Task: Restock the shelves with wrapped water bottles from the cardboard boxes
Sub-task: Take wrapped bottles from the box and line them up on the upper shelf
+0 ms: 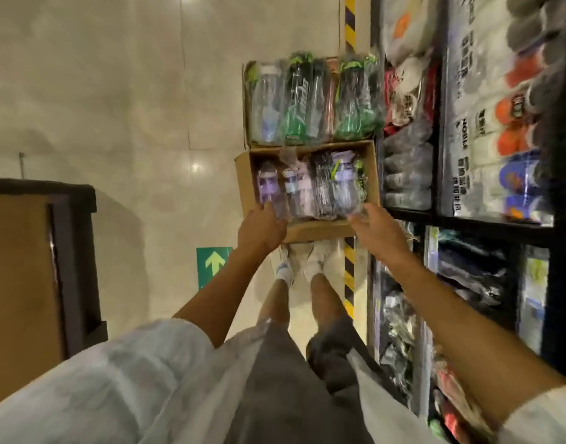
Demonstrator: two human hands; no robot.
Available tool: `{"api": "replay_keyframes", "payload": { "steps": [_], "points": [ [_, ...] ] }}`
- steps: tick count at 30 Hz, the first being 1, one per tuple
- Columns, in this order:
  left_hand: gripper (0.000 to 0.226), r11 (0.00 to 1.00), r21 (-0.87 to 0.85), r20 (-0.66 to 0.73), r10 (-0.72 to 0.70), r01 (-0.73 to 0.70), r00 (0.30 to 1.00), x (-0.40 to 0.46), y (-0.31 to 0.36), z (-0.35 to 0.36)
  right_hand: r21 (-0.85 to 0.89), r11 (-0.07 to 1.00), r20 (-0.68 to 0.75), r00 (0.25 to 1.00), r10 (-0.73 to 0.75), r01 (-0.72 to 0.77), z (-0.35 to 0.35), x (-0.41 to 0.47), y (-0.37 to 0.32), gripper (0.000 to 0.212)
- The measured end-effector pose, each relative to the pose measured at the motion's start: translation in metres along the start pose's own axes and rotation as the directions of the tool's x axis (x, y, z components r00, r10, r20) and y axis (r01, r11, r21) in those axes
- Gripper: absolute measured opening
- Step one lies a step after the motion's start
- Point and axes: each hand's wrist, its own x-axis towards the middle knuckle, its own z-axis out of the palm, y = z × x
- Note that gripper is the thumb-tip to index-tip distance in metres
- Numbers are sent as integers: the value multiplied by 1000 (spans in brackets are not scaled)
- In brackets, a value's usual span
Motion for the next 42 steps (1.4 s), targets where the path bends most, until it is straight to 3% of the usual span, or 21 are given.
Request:
{"api": "replay_keyframes", "payload": {
  "steps": [5, 8, 11, 13, 17, 19, 22, 23, 26, 28, 31, 37, 39, 42],
  "points": [
    [49, 994, -47, 83, -96, 100, 992, 117, -25, 69, 22, 997, 58, 996, 71, -73, 56, 135, 25, 70],
    [56, 978, -106, 125, -166, 179, 978, 183, -41, 114, 68, 991, 84, 990, 109, -115, 91, 210, 50, 68],
    [61, 891, -252, 137, -354, 378, 925, 242, -61, 157, 152, 973, 69, 983, 167, -176, 121, 274, 72, 57],
    [69, 813, -328, 144, -459, 480, 876, 273, -74, 180, 211, 955, 35, 978, 205, -208, 138, 307, 83, 62],
    [89, 695, -489, 135, -537, 528, 832, 326, -97, 211, 284, 909, 35, 951, 308, -305, 159, 353, 100, 77],
    [95, 659, -522, 130, -566, 542, 814, 344, -102, 221, 310, 895, 13, 942, 334, -322, 166, 373, 109, 91],
    [102, 617, -550, 156, -586, 563, 795, 360, -104, 232, 285, 891, -17, 928, 373, -353, 185, 415, 144, 137],
    [103, 614, -538, 177, -588, 578, 789, 363, -104, 237, 262, 894, -15, 925, 380, -363, 187, 421, 146, 138],
    [99, 689, -433, 192, -560, 582, 806, 377, -103, 250, 181, 910, -44, 921, 387, -373, 179, 409, 116, 126],
    [94, 662, -517, 204, -521, 543, 829, 389, -98, 254, 95, 927, -53, 928, 370, -364, 181, 411, 113, 125],
    [99, 597, -612, 209, -510, 518, 834, 403, -89, 254, 100, 925, -73, 924, 375, -368, 183, 412, 107, 120],
    [101, 506, -705, 224, -506, 497, 833, 411, -93, 262, 325, 886, -108, 917, 383, -331, 188, 412, 114, 93],
    [101, 518, -692, 235, -498, 503, 835, 411, -101, 262, 383, 869, -76, 926, 369, -314, 188, 412, 116, 87],
    [79, 459, -726, 306, -450, 511, 839, 407, -106, 253, 485, 820, 16, 941, 339, -304, 179, 404, 119, 80]
  ]
}}
